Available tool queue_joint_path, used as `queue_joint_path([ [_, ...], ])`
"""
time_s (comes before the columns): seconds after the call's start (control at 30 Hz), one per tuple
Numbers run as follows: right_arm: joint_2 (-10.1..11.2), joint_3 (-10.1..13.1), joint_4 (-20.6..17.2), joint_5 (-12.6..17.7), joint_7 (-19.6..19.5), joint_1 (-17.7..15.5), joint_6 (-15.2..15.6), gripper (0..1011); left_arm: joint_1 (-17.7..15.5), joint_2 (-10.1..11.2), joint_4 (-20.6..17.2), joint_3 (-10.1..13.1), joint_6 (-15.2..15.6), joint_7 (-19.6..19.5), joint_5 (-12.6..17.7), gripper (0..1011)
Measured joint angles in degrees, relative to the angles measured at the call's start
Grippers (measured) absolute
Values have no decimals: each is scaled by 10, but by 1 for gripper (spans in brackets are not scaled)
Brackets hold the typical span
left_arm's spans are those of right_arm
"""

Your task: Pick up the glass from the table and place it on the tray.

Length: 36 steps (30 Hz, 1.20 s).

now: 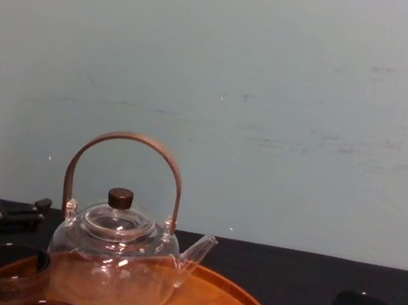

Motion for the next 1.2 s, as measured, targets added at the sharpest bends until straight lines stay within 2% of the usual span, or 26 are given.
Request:
queue_joint_path([
  [0.87,-47,-12,73,-51,20,58,-9,1003,0,0,0,0,0,0,0,1001],
  [1.2,-48,-12,74,-54,17,59,-8,1002,0,0,0,0,0,0,0,1001],
])
